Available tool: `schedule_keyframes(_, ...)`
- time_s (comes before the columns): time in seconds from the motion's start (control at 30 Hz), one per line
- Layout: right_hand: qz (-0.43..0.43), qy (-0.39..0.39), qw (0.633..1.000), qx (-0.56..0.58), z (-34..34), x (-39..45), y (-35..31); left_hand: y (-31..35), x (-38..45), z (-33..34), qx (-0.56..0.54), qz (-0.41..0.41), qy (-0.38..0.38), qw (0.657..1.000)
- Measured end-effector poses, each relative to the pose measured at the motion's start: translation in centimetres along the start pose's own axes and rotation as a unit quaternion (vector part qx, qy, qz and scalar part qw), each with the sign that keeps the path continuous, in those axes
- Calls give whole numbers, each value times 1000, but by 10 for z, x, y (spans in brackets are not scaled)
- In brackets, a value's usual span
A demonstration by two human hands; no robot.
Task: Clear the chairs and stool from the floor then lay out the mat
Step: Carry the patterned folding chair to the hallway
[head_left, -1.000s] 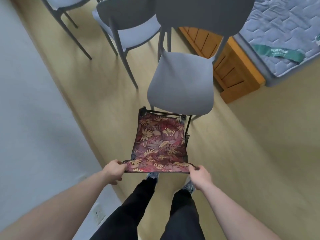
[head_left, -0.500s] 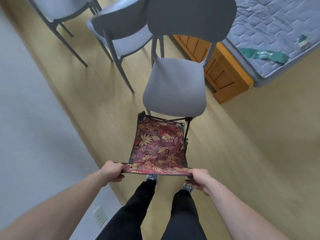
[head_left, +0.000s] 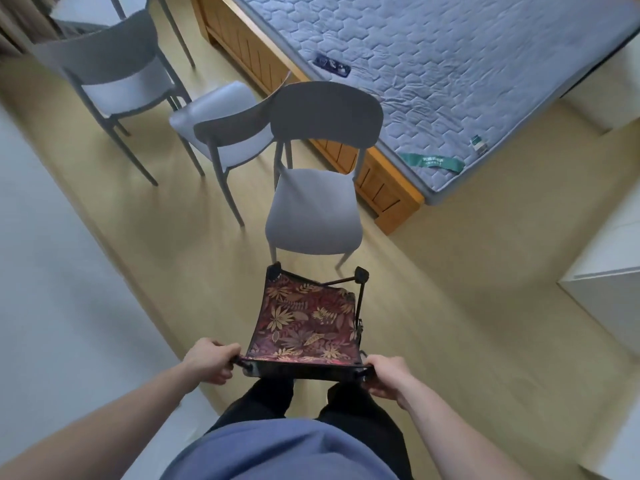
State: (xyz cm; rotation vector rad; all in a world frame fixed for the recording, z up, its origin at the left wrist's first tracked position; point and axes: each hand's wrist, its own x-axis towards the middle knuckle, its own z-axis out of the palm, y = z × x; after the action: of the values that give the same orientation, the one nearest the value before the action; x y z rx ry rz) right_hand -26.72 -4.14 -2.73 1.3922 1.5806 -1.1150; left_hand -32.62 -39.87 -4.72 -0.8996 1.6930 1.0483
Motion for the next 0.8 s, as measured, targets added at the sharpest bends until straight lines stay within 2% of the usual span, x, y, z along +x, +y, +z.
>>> schedule_keyframes(0.2, 0, 20, 999, 43, -19, -20, 25, 17, -14, 14, 50, 34, -24, 998)
schedule_keyframes(0.4, -6, 31, 993, 110, -52, -30, 58, 52, -40, 51, 91, 85, -7, 992)
schedule_keyframes(0.57, -1, 41, 981, 189, -95, -33, 107, 84, -66, 109, 154, 134, -1, 979)
schedule_keyframes(0.8, 11, 38, 959, 280, -166, -39, 203, 100, -106, 228, 256, 190, 0, 948)
